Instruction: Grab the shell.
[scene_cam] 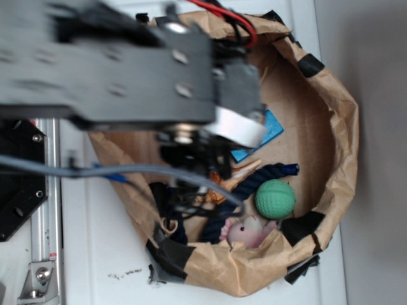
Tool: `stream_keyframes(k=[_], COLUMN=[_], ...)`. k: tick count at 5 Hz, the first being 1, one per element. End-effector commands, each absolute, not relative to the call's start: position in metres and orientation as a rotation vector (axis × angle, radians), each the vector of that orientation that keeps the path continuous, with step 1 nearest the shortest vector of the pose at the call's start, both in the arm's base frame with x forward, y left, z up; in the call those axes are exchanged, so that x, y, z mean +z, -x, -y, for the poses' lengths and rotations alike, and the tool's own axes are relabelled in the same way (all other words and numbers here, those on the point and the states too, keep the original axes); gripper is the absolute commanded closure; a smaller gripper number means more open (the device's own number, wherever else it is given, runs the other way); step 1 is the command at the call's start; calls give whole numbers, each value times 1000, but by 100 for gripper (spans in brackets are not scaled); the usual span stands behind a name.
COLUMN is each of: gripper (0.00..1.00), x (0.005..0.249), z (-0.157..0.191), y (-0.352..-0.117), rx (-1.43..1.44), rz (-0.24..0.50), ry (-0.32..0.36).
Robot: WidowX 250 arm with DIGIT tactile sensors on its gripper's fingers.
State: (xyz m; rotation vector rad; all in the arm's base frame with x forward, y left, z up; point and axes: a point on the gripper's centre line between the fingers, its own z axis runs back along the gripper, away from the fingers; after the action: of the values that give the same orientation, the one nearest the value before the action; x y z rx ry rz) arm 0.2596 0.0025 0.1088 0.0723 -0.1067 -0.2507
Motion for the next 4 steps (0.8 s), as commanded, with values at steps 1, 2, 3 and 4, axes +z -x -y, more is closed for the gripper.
stream_keyframes(k=[1, 2, 3, 4], gripper=[0, 0, 0, 0], x=[64, 67, 78, 68], z=[45, 61, 63, 62], y=[-285, -267, -246, -244], rx=[-346, -372, -393, -400], rz=[110, 101, 128, 108], ry=[12, 90, 87, 68])
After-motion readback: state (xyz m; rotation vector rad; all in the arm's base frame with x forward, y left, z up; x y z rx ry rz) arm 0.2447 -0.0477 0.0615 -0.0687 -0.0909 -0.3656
